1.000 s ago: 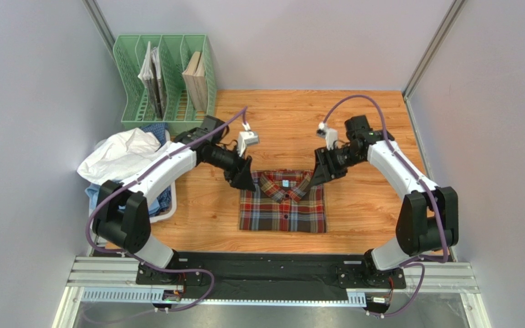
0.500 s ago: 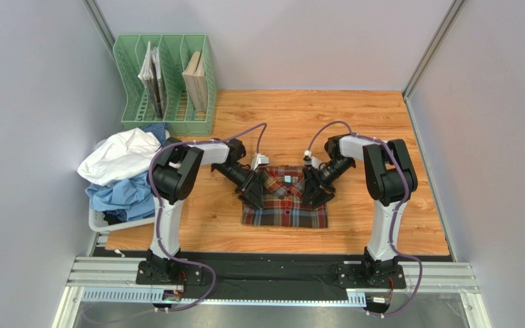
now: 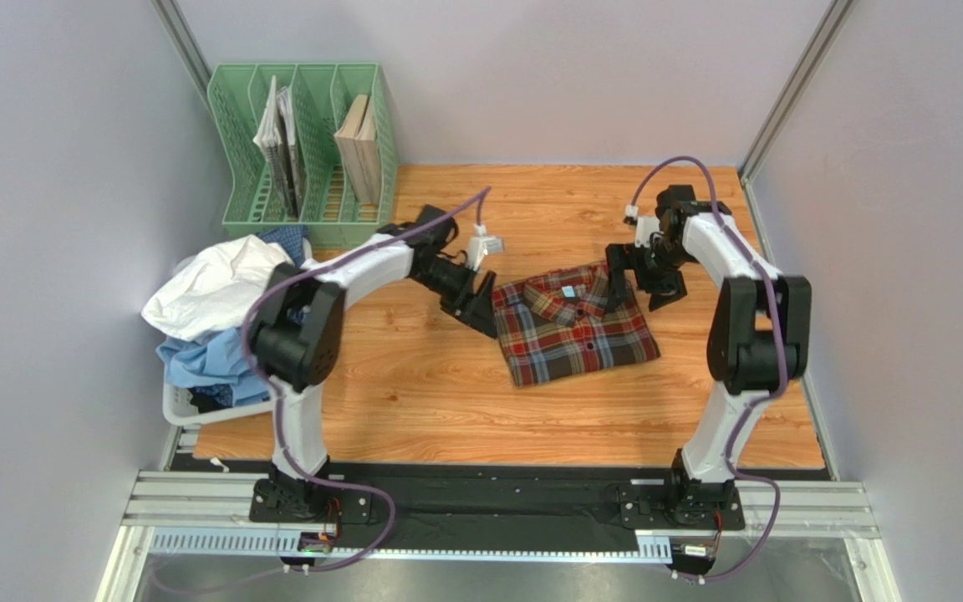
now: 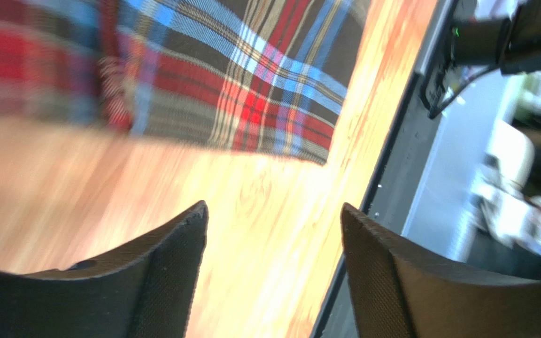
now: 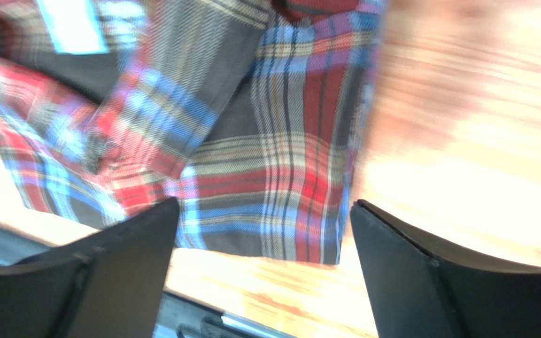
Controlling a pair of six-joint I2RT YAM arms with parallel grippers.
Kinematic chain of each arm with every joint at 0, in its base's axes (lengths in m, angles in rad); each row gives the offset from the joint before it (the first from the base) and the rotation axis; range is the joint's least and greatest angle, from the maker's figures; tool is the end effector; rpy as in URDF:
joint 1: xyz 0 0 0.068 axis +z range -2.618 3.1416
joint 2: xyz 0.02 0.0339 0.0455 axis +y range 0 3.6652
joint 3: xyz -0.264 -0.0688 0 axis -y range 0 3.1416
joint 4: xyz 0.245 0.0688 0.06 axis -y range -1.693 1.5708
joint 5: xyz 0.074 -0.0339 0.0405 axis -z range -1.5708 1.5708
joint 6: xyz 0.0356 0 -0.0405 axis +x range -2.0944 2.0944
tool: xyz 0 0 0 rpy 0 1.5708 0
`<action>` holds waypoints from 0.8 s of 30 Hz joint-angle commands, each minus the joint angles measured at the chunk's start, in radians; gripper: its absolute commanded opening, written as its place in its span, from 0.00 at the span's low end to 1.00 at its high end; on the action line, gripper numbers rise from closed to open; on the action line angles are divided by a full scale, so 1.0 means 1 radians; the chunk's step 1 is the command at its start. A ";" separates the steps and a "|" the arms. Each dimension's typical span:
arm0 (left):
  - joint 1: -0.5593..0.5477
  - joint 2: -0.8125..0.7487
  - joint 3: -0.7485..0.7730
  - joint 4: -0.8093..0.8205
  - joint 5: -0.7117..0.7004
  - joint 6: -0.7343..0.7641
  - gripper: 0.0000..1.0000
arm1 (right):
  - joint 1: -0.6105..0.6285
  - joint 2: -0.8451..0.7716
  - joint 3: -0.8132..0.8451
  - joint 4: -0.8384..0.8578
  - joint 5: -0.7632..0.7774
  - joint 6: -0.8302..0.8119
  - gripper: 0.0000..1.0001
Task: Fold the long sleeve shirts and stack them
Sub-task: Fold the shirt, then neatly place the folded shirt to the corner
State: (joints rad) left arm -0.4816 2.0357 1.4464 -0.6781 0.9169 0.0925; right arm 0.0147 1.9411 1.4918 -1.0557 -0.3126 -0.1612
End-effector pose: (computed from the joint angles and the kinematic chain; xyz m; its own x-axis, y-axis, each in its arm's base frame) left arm 0.3449 -0.2122 0.1719 -0.7967 0.4798 -0.3674 0.5679 0.3866 -0.7266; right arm 0.3692 0.0164 0.1996 -0.9793 -0.1671 -0.1141 -0.1939 0.9365 0.2923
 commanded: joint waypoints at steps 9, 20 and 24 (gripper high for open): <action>0.140 -0.719 -0.093 -0.135 -0.297 0.147 0.99 | 0.450 -0.244 -0.223 0.248 0.366 0.048 1.00; 0.173 -0.867 -0.162 -0.187 -0.388 0.153 0.99 | 0.433 0.080 -0.061 0.275 0.475 0.118 1.00; 0.175 -0.871 -0.179 -0.190 -0.417 0.170 0.99 | 0.247 0.160 0.057 0.251 0.487 0.098 1.00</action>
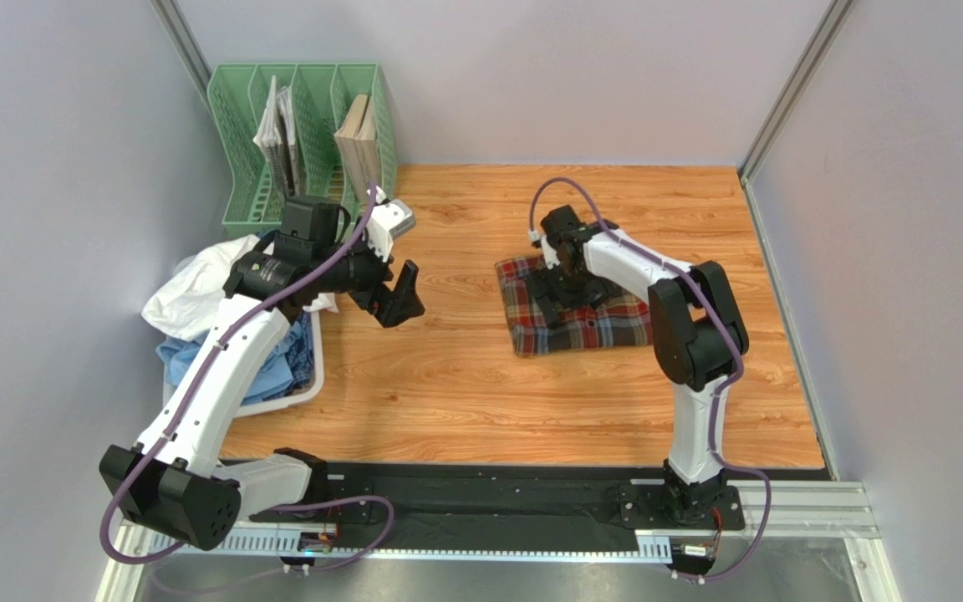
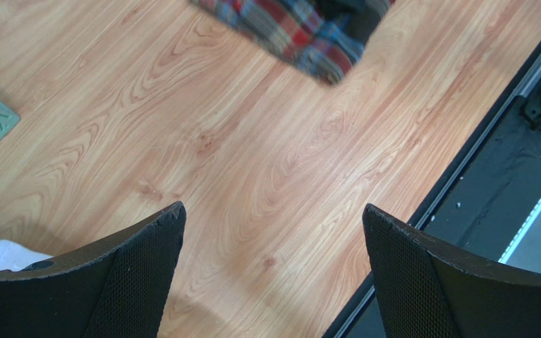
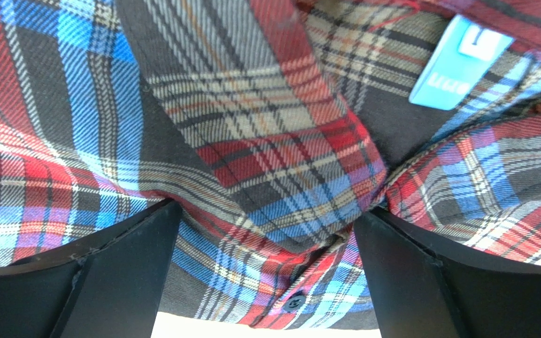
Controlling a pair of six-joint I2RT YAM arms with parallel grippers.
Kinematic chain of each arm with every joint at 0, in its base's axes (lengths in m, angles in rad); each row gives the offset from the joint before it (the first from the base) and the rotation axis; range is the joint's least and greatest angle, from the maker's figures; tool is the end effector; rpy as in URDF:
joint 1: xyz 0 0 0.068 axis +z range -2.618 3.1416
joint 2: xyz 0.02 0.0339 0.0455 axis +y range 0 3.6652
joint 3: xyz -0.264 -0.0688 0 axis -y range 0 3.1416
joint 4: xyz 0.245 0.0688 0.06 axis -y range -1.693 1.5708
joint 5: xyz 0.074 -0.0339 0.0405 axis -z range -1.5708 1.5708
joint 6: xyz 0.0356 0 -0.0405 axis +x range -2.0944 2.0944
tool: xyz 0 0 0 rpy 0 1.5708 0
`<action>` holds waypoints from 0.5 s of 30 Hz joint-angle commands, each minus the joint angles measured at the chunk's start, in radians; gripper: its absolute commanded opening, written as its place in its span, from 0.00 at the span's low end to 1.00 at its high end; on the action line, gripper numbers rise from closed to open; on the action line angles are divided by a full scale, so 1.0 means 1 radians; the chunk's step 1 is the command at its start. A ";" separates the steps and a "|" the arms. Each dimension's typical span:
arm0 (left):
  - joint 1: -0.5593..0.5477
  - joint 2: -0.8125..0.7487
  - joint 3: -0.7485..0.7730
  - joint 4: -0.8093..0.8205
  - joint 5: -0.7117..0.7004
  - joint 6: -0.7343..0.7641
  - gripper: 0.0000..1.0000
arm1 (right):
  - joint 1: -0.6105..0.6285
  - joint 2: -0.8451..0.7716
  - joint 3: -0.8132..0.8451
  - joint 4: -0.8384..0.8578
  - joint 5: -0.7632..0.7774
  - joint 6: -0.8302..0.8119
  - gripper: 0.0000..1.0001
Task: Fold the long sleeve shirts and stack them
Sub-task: Neatly place the folded shirt to the corner
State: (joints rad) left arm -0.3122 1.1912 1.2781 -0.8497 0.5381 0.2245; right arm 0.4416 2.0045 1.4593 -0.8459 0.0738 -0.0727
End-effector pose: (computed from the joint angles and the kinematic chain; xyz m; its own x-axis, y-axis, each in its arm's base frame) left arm 0.2196 -0.0900 0.3675 -0.5038 0.3635 -0.7836 0.7472 0.6385 -0.1843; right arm 0.3547 0.1648 0.1696 -0.8571 -0.4853 -0.1730 -0.4778 0.8743 -0.0853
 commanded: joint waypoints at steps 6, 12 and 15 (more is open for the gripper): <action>0.007 -0.015 -0.036 -0.009 -0.050 0.047 0.99 | -0.403 0.258 0.301 -0.030 0.074 -0.156 1.00; 0.010 0.004 -0.057 -0.002 -0.056 0.042 0.99 | -0.506 0.355 0.519 -0.150 0.010 -0.268 0.90; 0.010 -0.001 -0.062 -0.006 -0.050 0.038 0.99 | -0.534 0.379 0.604 -0.186 0.020 -0.303 0.92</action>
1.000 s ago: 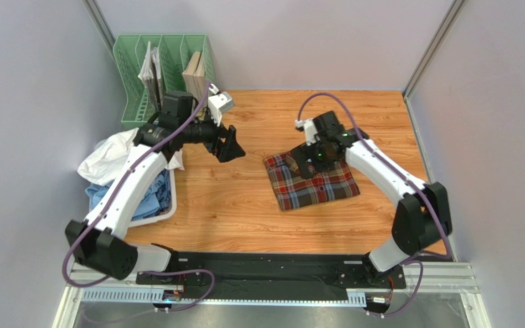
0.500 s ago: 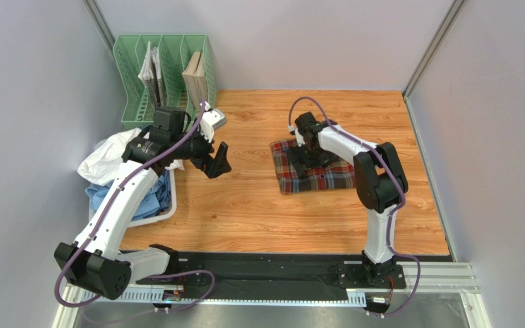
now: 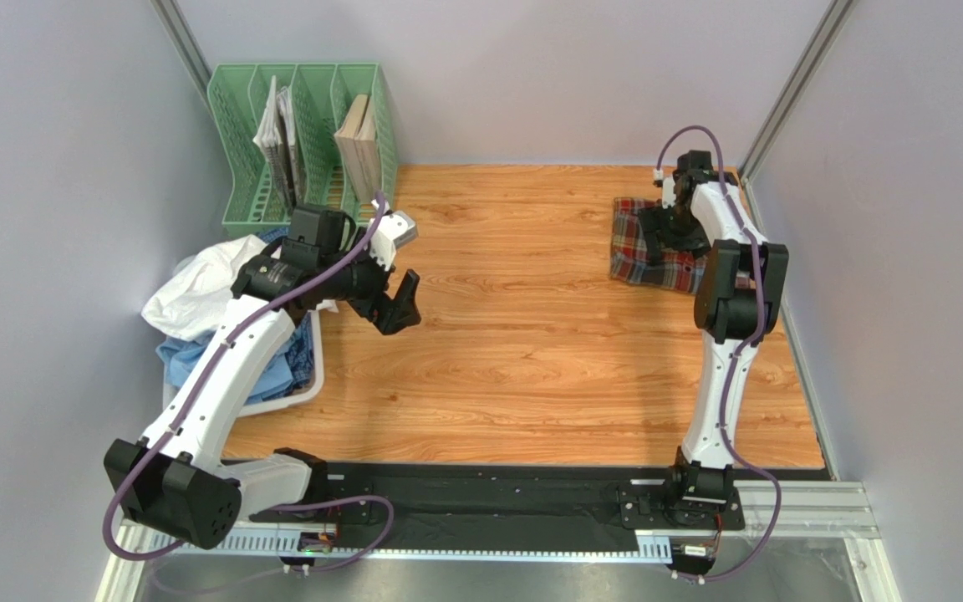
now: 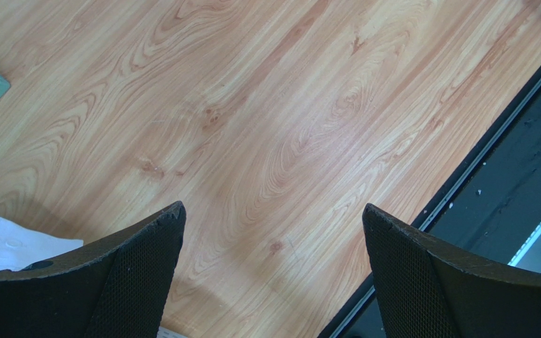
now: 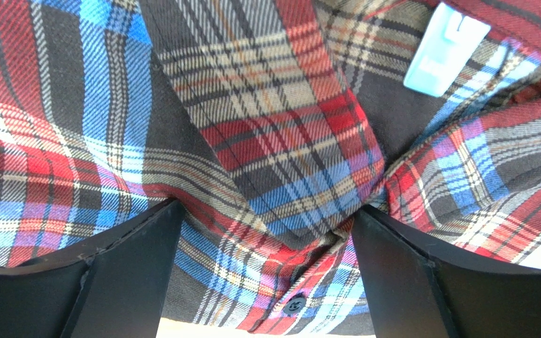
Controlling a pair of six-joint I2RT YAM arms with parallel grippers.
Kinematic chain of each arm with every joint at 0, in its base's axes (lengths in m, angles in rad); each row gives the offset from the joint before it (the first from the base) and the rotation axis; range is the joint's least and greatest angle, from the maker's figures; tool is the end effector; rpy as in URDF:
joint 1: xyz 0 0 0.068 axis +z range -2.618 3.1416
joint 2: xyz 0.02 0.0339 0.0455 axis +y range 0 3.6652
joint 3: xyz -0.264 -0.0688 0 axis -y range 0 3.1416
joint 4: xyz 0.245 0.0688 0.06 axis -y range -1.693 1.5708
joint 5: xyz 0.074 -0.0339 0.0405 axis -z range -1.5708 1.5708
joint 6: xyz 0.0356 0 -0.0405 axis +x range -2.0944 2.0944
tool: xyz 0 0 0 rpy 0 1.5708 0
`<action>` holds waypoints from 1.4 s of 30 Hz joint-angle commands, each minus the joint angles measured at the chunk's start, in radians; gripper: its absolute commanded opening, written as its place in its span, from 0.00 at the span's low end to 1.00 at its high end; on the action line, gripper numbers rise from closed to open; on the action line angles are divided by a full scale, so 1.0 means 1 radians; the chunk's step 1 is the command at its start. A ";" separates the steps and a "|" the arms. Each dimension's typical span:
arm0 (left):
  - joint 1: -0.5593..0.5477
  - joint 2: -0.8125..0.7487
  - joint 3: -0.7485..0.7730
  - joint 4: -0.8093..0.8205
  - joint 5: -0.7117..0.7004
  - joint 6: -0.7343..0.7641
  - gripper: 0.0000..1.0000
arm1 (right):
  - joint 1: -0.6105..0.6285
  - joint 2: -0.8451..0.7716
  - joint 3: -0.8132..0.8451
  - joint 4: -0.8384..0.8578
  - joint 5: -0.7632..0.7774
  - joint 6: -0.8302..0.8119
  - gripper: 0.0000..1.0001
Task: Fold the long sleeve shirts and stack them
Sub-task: Neatly place the folded shirt to the corner
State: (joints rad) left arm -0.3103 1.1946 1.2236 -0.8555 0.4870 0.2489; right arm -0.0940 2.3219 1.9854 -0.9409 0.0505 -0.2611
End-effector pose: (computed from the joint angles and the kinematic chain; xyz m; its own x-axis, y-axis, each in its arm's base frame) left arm 0.2212 -0.0884 0.3485 -0.5380 0.4011 -0.7414 0.7267 0.6665 -0.1667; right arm 0.4806 -0.0471 0.1773 -0.9487 -0.1695 -0.2669 -0.1414 0.9825 -0.1213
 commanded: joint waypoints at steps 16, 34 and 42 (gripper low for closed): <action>0.008 -0.047 0.066 -0.085 0.007 0.033 0.99 | -0.084 -0.096 0.187 -0.159 -0.027 -0.275 1.00; 0.010 -0.142 0.043 -0.145 0.005 0.087 0.99 | -0.095 -0.385 -0.523 0.086 -0.066 0.034 1.00; 0.011 -0.153 0.011 -0.131 -0.022 0.087 0.99 | -0.093 -0.234 -0.361 0.122 -0.052 0.057 1.00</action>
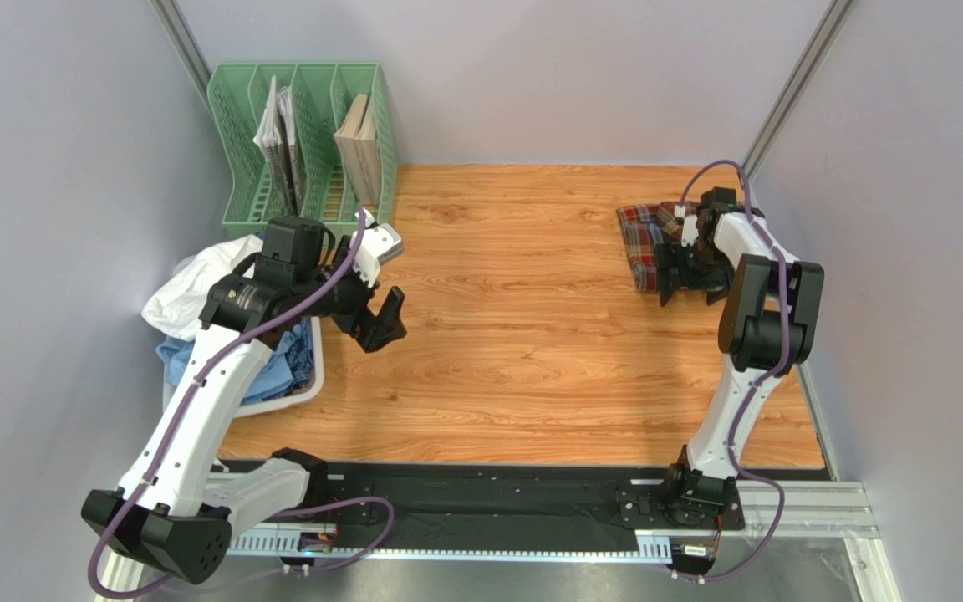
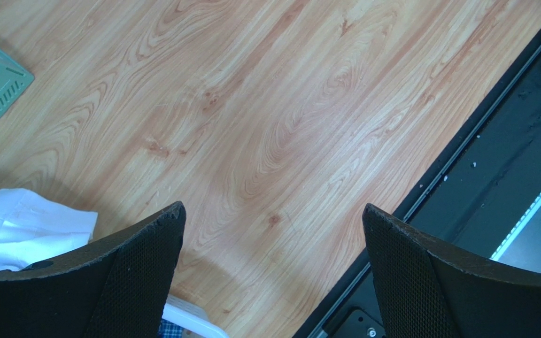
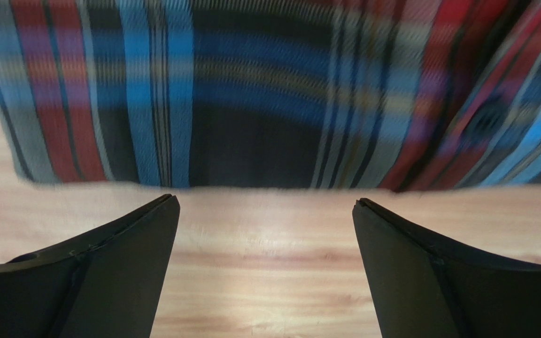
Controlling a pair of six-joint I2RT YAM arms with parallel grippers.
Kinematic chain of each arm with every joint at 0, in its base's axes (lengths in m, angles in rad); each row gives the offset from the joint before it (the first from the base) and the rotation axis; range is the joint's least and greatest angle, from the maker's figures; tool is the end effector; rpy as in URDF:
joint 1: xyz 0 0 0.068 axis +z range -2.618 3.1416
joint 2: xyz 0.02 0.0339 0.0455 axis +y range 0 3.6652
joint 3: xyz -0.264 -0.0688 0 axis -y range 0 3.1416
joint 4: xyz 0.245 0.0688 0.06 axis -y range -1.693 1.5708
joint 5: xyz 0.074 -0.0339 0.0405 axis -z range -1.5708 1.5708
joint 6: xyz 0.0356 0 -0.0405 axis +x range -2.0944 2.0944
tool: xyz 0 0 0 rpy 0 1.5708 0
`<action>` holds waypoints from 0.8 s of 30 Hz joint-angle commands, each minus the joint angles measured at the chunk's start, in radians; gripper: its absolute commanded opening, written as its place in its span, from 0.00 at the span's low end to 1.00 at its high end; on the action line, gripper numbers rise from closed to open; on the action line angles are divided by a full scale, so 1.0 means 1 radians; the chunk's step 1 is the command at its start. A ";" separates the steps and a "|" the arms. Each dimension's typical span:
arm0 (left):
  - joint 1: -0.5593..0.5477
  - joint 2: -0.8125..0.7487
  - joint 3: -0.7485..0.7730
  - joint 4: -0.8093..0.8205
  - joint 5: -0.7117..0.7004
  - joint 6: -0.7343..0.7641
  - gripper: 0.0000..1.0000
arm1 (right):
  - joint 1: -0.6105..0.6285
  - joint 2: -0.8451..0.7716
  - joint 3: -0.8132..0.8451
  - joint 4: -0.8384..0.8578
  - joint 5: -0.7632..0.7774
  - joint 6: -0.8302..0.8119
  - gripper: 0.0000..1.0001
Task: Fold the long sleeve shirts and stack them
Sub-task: Neatly place the folded shirt to the corner
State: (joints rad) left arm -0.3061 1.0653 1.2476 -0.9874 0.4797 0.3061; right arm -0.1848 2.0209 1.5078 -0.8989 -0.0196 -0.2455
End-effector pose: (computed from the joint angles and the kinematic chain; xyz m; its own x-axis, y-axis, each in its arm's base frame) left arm 0.1814 -0.0745 0.3718 -0.4830 0.4330 -0.7611 0.7528 0.6492 -0.1084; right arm 0.3885 -0.0719 0.1750 -0.9854 -0.0630 -0.1581 -0.0606 0.9980 -0.0197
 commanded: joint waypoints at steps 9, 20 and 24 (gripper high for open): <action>0.005 -0.019 -0.057 0.004 -0.079 0.057 0.99 | 0.001 0.249 0.356 0.066 0.007 0.081 1.00; 0.015 0.059 -0.070 0.029 -0.067 0.002 0.99 | 0.018 0.315 0.685 -0.018 0.009 0.065 1.00; 0.021 0.151 0.007 0.020 0.003 -0.067 0.99 | 0.016 0.175 0.686 -0.090 -0.017 0.015 1.00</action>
State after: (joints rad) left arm -0.2962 1.1431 1.1713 -0.9810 0.4149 0.3149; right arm -0.1722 2.3520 2.1498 -0.9241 -0.0257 -0.1856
